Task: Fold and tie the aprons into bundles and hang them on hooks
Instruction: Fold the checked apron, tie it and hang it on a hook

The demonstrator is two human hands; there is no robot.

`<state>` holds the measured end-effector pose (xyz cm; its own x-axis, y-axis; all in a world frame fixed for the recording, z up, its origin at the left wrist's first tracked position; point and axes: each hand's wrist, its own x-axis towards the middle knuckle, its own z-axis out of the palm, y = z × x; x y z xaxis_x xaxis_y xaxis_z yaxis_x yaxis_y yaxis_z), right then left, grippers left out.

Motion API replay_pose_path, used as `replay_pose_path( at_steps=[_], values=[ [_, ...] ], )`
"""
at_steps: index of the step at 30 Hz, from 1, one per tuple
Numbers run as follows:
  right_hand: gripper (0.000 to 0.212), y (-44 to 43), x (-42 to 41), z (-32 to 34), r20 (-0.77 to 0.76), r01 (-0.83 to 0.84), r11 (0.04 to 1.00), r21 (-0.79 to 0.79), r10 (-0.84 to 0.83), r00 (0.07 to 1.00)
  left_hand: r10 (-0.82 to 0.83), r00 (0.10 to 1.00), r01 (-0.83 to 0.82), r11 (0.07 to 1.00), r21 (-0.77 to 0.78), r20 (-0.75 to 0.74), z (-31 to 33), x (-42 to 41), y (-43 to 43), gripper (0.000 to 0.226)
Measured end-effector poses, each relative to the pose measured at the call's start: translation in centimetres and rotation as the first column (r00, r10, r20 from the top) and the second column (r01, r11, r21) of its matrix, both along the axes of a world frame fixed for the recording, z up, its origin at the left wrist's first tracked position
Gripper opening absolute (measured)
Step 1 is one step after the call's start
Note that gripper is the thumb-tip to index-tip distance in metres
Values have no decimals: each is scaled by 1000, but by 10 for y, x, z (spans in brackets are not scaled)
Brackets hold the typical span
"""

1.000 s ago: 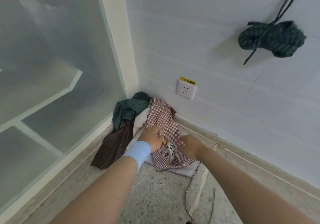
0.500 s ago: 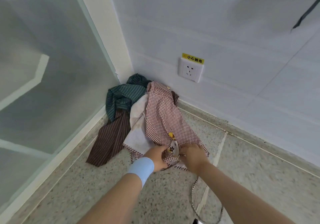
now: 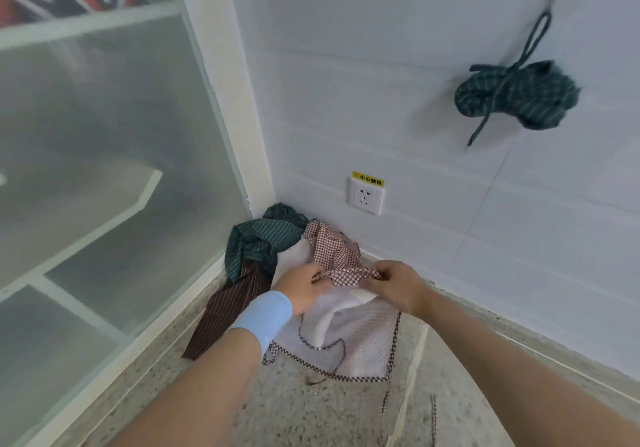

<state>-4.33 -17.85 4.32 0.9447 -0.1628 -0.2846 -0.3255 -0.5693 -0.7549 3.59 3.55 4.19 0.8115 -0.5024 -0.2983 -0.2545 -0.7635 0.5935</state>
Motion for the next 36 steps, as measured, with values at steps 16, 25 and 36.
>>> replay_pose_path(
  at_steps=[16, 25, 36],
  values=[
    [14, 45, -84, 166, 265, -17, 982, -187, 67, 962, -342, 905, 306, 937, 170, 254, 194, -87, 2, 32],
    [12, 45, -118, 206, 250, 137, 985, -100, -108, 962, 259, 675, -309, 950, -55, 691, 224, -117, 46, 48],
    [9, 68, -149, 266, 284, -224, 903, 366, 121, 951, -77, 996, 51, 899, -435, -44, 217, -155, 40, 51]
  ],
)
